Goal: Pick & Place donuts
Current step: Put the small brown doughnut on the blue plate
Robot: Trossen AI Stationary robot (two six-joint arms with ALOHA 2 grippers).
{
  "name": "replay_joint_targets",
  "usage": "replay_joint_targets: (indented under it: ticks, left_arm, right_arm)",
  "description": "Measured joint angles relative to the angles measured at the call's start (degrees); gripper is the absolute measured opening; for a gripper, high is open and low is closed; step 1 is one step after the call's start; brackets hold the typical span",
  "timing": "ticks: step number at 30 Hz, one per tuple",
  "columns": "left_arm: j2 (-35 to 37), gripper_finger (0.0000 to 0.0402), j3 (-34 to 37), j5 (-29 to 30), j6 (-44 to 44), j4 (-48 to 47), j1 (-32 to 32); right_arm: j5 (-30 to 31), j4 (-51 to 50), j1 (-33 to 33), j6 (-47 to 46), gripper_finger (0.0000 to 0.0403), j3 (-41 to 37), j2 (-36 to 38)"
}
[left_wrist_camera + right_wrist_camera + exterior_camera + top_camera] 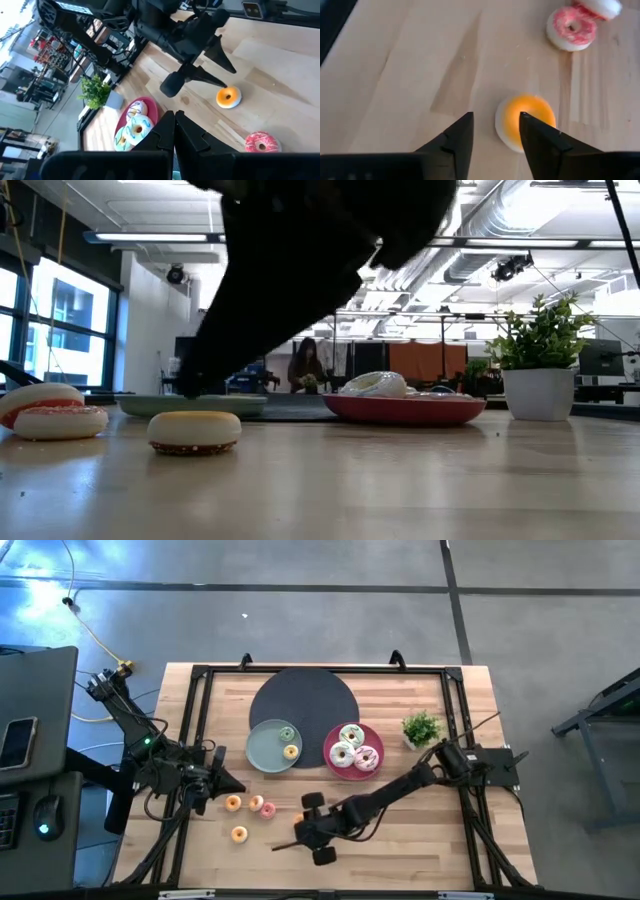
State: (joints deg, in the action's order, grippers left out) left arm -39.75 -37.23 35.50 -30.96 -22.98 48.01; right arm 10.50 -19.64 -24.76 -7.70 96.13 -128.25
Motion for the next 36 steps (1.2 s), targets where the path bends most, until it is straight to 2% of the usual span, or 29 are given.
replay_joint_targets:
  ticks: [5,11,16,23,29,36]
  left_arm:
    - [0.0,0.0,0.0,-0.1,0.0,0.0,0.0]
    - [0.0,0.0,0.0,-0.1,0.0,-0.5,0.0]
    - [0.0,0.0,0.0,0.0,1.2,-1.5,0.0]
    - [0.0,0.0,0.0,0.0,1.3,-1.7,0.0]
    - [0.0,0.0,0.0,0.0,1.3,-1.8,0.0]
    - [0.0,0.0,0.0,0.0,1.6,-1.6,0.0]
  right_arm:
    - [0.8,0.6,0.1,2.2,0.0192,0.1,0.0]
    - [-0.5,2.4,0.9,3.8,0.0199,-1.0,0.0]
    - [-4.4,4.1,1.7,2.4,0.0189,-3.9,0.0]
    - [-4.8,5.8,2.7,2.6,0.0173,-5.1,0.0]
    - [-3.6,5.7,4.8,-2.7,0.015,-5.1,0.0]
    - [-3.8,5.9,6.1,-2.8,0.0124,-5.0,-1.4]
